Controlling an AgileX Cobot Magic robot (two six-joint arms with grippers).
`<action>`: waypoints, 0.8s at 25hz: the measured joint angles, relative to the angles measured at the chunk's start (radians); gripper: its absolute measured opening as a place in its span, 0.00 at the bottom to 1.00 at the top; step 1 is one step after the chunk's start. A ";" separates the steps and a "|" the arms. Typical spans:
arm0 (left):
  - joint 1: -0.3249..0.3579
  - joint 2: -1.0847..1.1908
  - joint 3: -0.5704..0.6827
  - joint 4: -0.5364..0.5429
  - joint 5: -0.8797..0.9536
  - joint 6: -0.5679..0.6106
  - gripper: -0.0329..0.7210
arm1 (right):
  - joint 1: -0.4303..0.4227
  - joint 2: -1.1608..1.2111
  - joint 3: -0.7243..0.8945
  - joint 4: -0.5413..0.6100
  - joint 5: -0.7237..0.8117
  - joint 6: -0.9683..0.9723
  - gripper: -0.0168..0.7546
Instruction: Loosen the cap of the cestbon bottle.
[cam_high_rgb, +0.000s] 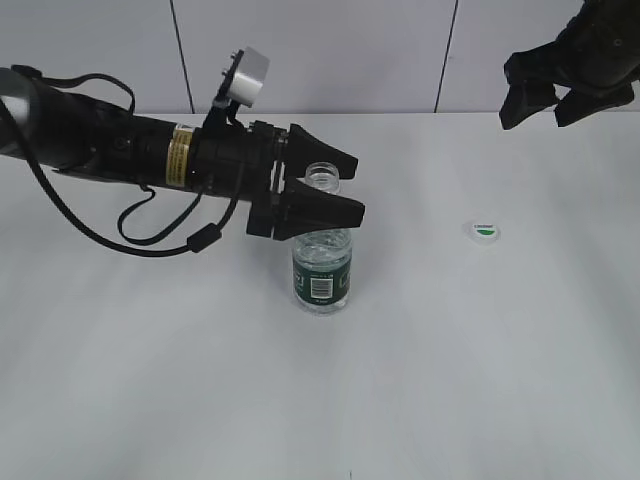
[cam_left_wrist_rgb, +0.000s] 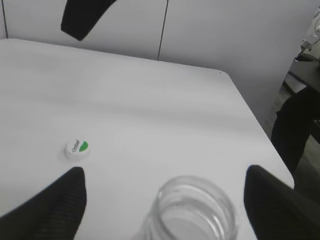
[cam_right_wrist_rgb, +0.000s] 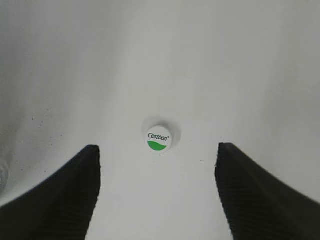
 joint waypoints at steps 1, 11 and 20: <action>0.000 -0.011 0.000 -0.005 0.000 -0.011 0.82 | 0.000 0.000 0.000 0.000 0.000 0.000 0.73; 0.002 -0.077 0.000 -0.031 0.000 -0.080 0.82 | 0.000 -0.001 0.000 0.000 0.000 0.007 0.73; 0.073 -0.090 -0.052 -0.043 0.000 -0.157 0.82 | 0.000 -0.001 0.000 0.000 0.012 0.016 0.73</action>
